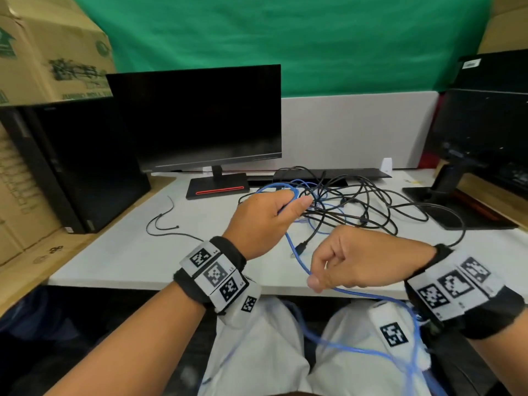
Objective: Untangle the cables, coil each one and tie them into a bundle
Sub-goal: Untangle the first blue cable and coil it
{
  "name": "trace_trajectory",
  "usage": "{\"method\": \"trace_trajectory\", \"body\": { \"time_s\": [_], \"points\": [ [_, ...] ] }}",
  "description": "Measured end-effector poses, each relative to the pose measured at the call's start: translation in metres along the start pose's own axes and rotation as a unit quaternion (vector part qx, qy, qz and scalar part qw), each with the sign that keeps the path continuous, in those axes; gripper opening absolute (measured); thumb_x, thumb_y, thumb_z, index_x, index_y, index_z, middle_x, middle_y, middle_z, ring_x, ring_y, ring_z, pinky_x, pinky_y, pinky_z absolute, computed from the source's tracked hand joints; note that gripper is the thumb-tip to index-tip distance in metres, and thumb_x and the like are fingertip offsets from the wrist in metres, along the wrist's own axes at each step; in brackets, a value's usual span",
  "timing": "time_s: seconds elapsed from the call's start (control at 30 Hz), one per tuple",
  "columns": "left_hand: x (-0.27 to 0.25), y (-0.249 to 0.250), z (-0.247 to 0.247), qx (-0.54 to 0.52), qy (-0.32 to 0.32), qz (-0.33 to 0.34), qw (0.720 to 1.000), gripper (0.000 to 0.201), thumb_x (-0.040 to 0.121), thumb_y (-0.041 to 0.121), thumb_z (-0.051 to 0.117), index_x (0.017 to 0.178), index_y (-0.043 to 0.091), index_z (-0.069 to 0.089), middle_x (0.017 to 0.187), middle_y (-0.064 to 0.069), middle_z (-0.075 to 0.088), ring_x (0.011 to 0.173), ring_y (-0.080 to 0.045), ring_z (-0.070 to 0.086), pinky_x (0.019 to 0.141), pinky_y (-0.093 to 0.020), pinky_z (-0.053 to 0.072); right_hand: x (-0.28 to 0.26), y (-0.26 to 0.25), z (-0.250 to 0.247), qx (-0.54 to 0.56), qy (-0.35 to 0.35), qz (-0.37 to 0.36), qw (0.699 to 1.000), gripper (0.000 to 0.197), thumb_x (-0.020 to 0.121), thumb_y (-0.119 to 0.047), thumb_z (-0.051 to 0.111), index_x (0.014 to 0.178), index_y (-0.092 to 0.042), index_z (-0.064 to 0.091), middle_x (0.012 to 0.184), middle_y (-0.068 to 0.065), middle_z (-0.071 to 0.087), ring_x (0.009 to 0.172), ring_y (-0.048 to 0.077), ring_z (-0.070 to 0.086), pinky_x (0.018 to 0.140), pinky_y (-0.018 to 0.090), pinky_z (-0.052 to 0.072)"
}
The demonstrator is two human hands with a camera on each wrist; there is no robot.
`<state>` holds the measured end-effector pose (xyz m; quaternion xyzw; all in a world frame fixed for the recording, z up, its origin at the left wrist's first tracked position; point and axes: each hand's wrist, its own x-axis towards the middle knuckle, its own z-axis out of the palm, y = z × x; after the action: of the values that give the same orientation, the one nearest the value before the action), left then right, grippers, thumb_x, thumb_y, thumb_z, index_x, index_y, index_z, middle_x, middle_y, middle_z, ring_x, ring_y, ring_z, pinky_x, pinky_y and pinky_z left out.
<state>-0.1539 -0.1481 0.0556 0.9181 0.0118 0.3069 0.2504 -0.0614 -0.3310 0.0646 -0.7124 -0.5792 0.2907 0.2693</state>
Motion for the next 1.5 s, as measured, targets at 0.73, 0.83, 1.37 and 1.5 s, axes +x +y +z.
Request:
{"method": "trace_trajectory", "body": {
  "time_s": [0.73,0.83,1.37,1.5],
  "points": [
    [-0.007,0.019,-0.013,-0.713,-0.252,-0.192,0.625,0.055,0.101,0.057,0.030,0.061,0.020,0.040,0.055,0.004,0.043,0.036,-0.008,0.020,0.039,-0.015,0.029,0.023,0.004,0.020,0.309,0.238,-0.092,0.916,0.038,0.097,-0.050,0.038,0.082,-0.026,0.063,0.066,0.002,0.034,0.050,0.014,0.022,0.047,0.031,0.021],
    [-0.005,0.024,-0.011,-0.742,-0.200,-0.160,0.620,0.058,0.101,0.054,0.029,0.059,0.018,0.043,0.075,-0.003,0.065,0.043,-0.011,0.051,0.041,-0.026,0.047,0.024,-0.002,0.022,0.383,0.203,-0.087,0.897,0.042,0.093,-0.052,0.041,0.073,-0.018,0.054,0.074,0.011,0.034,0.048,0.016,0.031,0.048,0.028,0.039],
    [-0.006,-0.009,-0.011,-0.205,-0.071,-0.081,0.973,0.050,0.105,0.042,0.034,0.072,0.013,0.058,0.054,0.003,0.061,0.050,-0.013,0.055,0.065,-0.031,0.050,-0.002,-0.040,0.026,-0.129,0.219,-0.102,0.962,0.021,0.097,-0.020,0.061,0.079,-0.032,0.062,0.065,-0.027,0.057,0.061,-0.001,0.051,0.061,0.011,0.036],
    [-0.009,0.000,-0.009,-0.353,-0.155,-0.131,0.914,0.063,0.102,0.057,0.025,0.058,0.015,0.042,0.037,0.002,0.031,0.031,-0.015,0.024,0.056,-0.038,0.057,0.000,-0.023,-0.010,-0.075,0.437,-0.117,0.888,0.015,0.089,-0.033,0.067,0.078,-0.023,0.070,0.060,0.003,0.058,0.053,0.008,0.043,0.053,0.020,0.037]
  ]
}}
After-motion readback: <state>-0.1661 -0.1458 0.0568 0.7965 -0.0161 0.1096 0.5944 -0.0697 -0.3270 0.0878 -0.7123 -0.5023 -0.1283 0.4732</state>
